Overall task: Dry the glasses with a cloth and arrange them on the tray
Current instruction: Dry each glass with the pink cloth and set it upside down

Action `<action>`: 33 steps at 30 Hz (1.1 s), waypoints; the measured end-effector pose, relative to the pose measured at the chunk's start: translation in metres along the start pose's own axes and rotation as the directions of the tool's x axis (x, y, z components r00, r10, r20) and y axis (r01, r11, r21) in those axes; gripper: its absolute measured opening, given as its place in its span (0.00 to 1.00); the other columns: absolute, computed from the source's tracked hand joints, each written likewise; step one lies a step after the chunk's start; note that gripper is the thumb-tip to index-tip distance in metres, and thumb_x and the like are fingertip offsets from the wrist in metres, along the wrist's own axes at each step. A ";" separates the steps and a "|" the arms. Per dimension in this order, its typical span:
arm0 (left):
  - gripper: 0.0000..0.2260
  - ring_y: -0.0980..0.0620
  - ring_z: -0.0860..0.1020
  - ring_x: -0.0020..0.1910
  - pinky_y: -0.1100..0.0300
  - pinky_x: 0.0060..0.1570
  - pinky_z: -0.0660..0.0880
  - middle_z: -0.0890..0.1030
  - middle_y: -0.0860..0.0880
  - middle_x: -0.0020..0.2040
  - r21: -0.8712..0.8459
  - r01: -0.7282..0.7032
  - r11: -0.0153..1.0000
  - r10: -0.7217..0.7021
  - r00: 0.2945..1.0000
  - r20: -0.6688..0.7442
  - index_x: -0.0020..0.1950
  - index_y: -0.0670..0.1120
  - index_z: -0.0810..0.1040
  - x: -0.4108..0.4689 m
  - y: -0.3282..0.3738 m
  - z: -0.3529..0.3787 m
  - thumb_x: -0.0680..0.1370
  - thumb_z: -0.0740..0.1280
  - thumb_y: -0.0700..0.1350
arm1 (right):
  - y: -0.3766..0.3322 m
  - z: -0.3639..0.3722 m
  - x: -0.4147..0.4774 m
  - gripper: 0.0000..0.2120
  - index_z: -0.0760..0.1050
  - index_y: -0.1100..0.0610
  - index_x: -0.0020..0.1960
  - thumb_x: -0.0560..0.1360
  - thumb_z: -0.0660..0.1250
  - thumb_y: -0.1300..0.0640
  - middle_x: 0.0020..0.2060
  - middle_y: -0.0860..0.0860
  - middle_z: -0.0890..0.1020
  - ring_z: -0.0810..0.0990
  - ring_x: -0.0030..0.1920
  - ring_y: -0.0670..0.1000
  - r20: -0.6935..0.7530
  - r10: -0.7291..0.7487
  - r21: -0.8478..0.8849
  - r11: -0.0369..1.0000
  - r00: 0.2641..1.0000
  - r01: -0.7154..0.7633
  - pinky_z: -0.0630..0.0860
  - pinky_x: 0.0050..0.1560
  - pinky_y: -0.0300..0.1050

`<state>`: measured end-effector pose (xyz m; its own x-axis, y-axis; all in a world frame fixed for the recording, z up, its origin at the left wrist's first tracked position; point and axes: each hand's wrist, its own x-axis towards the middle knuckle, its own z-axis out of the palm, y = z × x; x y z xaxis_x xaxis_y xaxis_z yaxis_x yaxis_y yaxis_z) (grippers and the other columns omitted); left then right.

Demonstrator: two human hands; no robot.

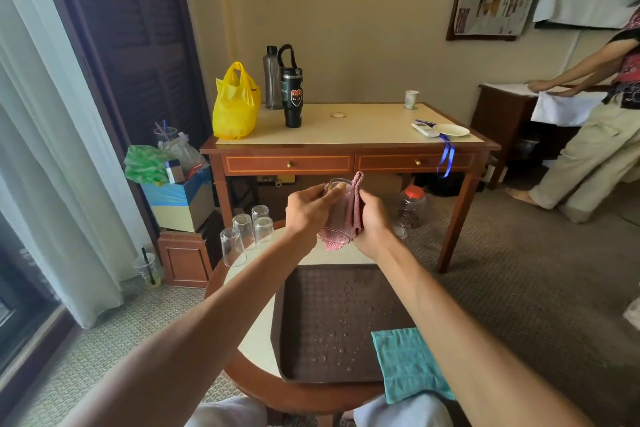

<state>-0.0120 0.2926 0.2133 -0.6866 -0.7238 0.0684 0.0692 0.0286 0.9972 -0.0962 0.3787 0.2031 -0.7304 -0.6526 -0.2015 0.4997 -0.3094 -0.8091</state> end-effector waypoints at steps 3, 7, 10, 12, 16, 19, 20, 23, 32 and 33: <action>0.11 0.49 0.87 0.46 0.49 0.51 0.85 0.88 0.52 0.42 -0.006 0.000 1.000 -0.001 0.998 -0.062 0.47 0.53 0.89 0.004 0.001 0.001 0.69 0.82 0.56 | 0.003 -0.003 0.003 0.22 0.81 0.58 0.62 0.84 0.57 0.44 0.58 0.62 0.83 0.81 0.60 0.64 0.047 -0.001 0.025 1.000 0.999 0.000 0.73 0.66 0.67; 0.19 0.51 0.87 0.41 0.57 0.38 0.84 0.88 0.49 0.43 -0.008 -0.017 1.000 0.016 0.991 -0.134 0.49 0.46 0.88 0.001 0.005 -0.001 0.66 0.83 0.57 | 0.000 -0.004 0.001 0.23 0.80 0.58 0.63 0.81 0.61 0.42 0.60 0.63 0.82 0.80 0.62 0.65 0.110 0.010 0.050 0.999 0.994 -0.016 0.71 0.67 0.69; 0.19 0.52 0.84 0.36 0.65 0.26 0.76 0.86 0.47 0.42 -0.034 -0.014 0.999 0.007 0.980 -0.199 0.44 0.43 0.80 -0.005 0.006 0.004 0.68 0.83 0.54 | -0.002 0.000 -0.002 0.24 0.81 0.58 0.59 0.80 0.61 0.39 0.60 0.62 0.81 0.79 0.62 0.65 0.138 0.004 0.034 0.999 0.990 -0.009 0.71 0.66 0.69; 0.19 0.52 0.84 0.39 0.66 0.29 0.77 0.84 0.48 0.41 -0.042 -0.034 0.999 0.024 0.974 -0.225 0.43 0.44 0.77 -0.008 0.005 0.007 0.69 0.82 0.53 | -0.002 0.005 -0.002 0.27 0.81 0.59 0.60 0.79 0.60 0.37 0.60 0.62 0.82 0.80 0.61 0.65 0.105 -0.001 -0.006 1.000 0.994 0.002 0.72 0.65 0.69; 0.17 0.54 0.82 0.39 0.68 0.32 0.75 0.84 0.49 0.40 -0.050 -0.044 0.998 0.033 0.976 -0.213 0.43 0.43 0.78 -0.011 0.005 0.005 0.72 0.79 0.53 | -0.001 0.013 -0.003 0.28 0.79 0.58 0.65 0.78 0.62 0.37 0.59 0.62 0.83 0.81 0.60 0.64 0.028 -0.048 -0.109 0.993 0.998 0.051 0.74 0.64 0.66; 0.15 0.52 0.84 0.41 0.61 0.39 0.80 0.86 0.47 0.42 -0.026 -0.059 0.998 0.052 0.976 -0.211 0.46 0.43 0.81 -0.013 0.005 0.006 0.77 0.75 0.55 | 0.001 0.016 0.000 0.27 0.78 0.58 0.64 0.78 0.63 0.37 0.54 0.60 0.84 0.84 0.54 0.60 0.002 -0.119 -0.211 0.970 0.993 0.117 0.81 0.57 0.58; 0.14 0.51 0.84 0.43 0.57 0.43 0.82 0.86 0.47 0.44 -0.008 -0.067 0.998 0.064 0.977 -0.204 0.48 0.44 0.81 -0.015 0.005 0.008 0.79 0.72 0.56 | 0.001 0.019 0.000 0.26 0.79 0.59 0.61 0.78 0.63 0.37 0.51 0.59 0.84 0.85 0.49 0.59 0.018 -0.144 -0.254 0.957 0.989 0.144 0.82 0.50 0.53; 0.21 0.44 0.83 0.50 0.49 0.49 0.81 0.83 0.46 0.48 0.121 -0.126 0.985 0.147 0.971 -0.190 0.52 0.49 0.76 -0.020 0.004 0.014 0.79 0.63 0.67 | 0.000 0.024 -0.004 0.23 0.80 0.57 0.52 0.82 0.58 0.39 0.44 0.56 0.81 0.80 0.43 0.54 0.102 -0.201 -0.345 0.911 0.974 0.225 0.75 0.40 0.44; 0.33 0.47 0.80 0.57 0.41 0.61 0.78 0.78 0.46 0.59 0.044 -0.128 0.991 0.134 0.969 -0.207 0.56 0.53 0.72 -0.011 0.012 0.009 0.69 0.61 0.80 | 0.000 0.031 -0.016 0.24 0.82 0.49 0.51 0.85 0.49 0.41 0.47 0.49 0.87 0.85 0.45 0.42 0.161 -0.246 -0.423 0.858 0.956 0.292 0.78 0.42 0.36; 0.33 0.47 0.82 0.55 0.41 0.60 0.79 0.81 0.47 0.56 0.021 -0.102 0.995 0.104 0.968 -0.230 0.54 0.55 0.74 -0.006 0.011 0.008 0.67 0.61 0.82 | 0.002 0.029 -0.018 0.25 0.81 0.49 0.51 0.85 0.48 0.41 0.43 0.46 0.87 0.84 0.42 0.40 0.173 -0.247 -0.455 0.839 0.954 0.299 0.77 0.40 0.34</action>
<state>-0.0129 0.3023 0.2236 -0.4910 -0.8557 0.1633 0.1240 0.1168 0.9854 -0.0682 0.3699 0.2215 -0.7394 -0.6654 0.1026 -0.0113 -0.1400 -0.9901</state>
